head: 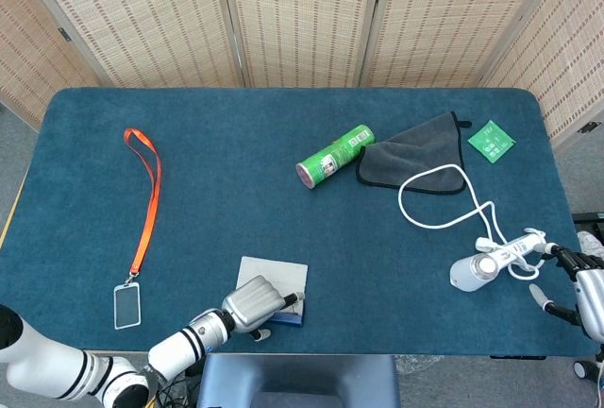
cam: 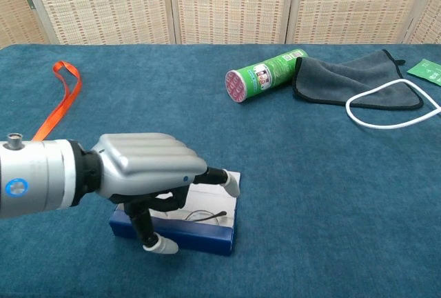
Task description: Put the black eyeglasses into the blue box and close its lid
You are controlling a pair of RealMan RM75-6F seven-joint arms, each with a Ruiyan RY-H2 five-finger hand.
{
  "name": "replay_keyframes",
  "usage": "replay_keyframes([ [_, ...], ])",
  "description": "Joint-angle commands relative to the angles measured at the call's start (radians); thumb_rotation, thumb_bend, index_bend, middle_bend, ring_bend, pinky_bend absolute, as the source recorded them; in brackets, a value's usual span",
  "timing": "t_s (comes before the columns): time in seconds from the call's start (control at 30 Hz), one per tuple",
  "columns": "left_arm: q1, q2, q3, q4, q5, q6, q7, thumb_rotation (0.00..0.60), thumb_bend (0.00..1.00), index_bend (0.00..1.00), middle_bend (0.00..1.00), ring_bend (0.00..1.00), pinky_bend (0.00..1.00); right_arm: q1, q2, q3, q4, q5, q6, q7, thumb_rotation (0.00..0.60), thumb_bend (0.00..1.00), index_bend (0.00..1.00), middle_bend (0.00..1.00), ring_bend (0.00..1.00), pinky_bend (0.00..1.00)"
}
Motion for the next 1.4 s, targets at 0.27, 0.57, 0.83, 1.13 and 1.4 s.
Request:
replay_keyframes([
  [0.27, -0.024, -0.085, -0.079, 0.09, -0.153, -0.034, 0.085, 0.6, 0.28, 0.18, 0.96, 1.0, 1.0, -0.004, 0.0, 0.002, 0.006, 0.004, 0.005, 0.006, 0.6, 0.26, 0.29, 0.4, 0.45, 0.43],
  [0.57, -0.027, -0.133, -0.177, 0.198, -0.314, 0.003, 0.076, 0.6, 0.27, 0.2, 0.97, 1.0, 1.0, -0.007, -0.002, 0.002, 0.011, 0.007, 0.005, 0.011, 0.6, 0.26, 0.29, 0.4, 0.45, 0.43],
  [0.83, -0.027, -0.158, -0.257, 0.382, -0.493, 0.031, 0.085, 0.6, 0.27, 0.2, 0.97, 1.0, 1.0, -0.008, -0.002, 0.003, 0.014, 0.01, 0.005, 0.015, 0.6, 0.26, 0.29, 0.4, 0.45, 0.43],
  [1.13, -0.024, -0.167, -0.299, 0.574, -0.656, -0.017, 0.111, 0.6, 0.27, 0.2, 0.97, 1.0, 1.0, -0.006, -0.003, 0.004, 0.013, 0.004, 0.007, 0.015, 0.6, 0.26, 0.29, 0.4, 0.46, 0.43],
  [1.4, 0.03, -0.064, -0.327, 0.473, -0.58, -0.039, 0.025, 0.6, 0.28, 0.2, 0.97, 1.0, 1.0, -0.005, -0.001, 0.004, 0.008, -0.002, 0.008, 0.011, 0.6, 0.26, 0.29, 0.4, 0.46, 0.43],
])
